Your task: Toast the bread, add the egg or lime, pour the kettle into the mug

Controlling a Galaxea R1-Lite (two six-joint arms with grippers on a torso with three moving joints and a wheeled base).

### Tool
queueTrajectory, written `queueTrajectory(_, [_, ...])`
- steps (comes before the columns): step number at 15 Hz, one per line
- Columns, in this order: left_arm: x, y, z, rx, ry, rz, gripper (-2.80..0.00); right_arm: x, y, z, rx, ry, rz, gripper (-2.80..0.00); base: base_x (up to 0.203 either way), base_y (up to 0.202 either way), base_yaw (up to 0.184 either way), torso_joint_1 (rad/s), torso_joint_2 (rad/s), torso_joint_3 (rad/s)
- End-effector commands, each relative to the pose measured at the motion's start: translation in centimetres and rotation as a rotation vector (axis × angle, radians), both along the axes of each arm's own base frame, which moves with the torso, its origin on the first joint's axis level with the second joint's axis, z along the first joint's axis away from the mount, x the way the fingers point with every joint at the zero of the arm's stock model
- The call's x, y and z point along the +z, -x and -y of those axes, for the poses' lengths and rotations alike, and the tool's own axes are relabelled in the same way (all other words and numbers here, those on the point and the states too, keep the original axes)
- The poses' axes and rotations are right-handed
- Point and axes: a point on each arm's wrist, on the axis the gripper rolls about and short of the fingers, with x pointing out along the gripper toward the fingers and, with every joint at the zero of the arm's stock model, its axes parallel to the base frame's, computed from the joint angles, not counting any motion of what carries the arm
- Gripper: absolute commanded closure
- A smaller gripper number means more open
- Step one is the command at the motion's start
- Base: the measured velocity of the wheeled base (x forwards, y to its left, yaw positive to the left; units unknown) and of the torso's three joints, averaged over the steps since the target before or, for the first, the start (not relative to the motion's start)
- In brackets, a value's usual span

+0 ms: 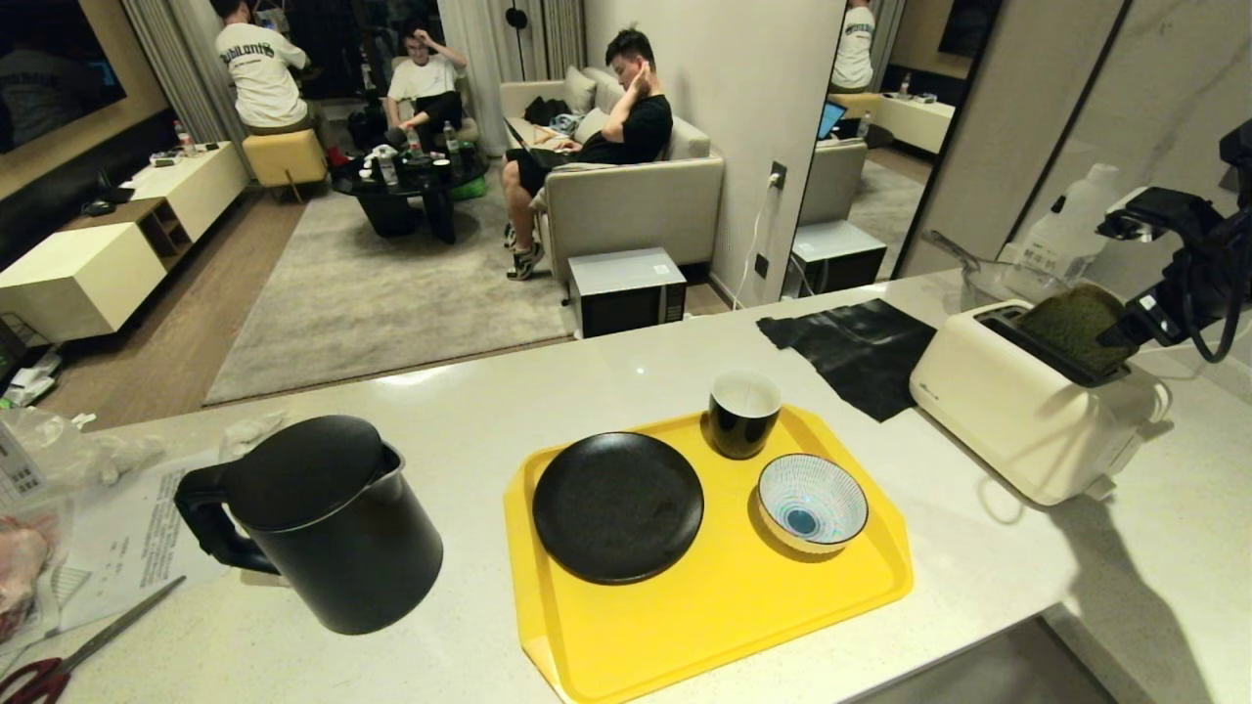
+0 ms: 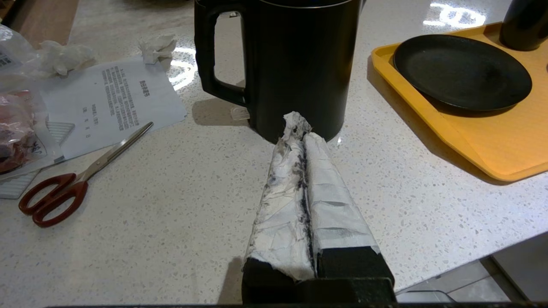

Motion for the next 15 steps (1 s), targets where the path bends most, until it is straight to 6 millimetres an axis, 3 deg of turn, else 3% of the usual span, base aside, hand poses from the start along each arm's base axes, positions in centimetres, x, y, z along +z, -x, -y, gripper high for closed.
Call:
queueTrajectory(1, [0.0,0.0,0.0,0.000,0.000,0.003,0.00,-0.2,-0.1,0.1,0.000,0.000,-0.006,-2.80,0.000,0.000,0.000,0.000,0.00,0.000])
queueTrajectory(7, [0.0,0.0,0.0,0.000,0.000,0.003,0.00,-0.8,-3.1,-0.6,-0.009,-0.025,0.158,-2.80,0.000,0.000,0.000,0.000,0.00,0.000])
queueTrajectory(12, [0.0,0.0,0.0,0.000,0.000,0.003,0.00,-1.0,-3.4,-0.9,-0.010,-0.069,0.174,-2.80,0.000,0.000,0.000,0.000,0.00,0.000])
queueTrajectory(15, [0.0,0.0,0.0,0.000,0.000,0.003,0.00,-0.9,-4.5,-1.2,-0.018,-0.096,0.272,-2.80,0.000,0.000,0.000,0.000,0.00,0.000])
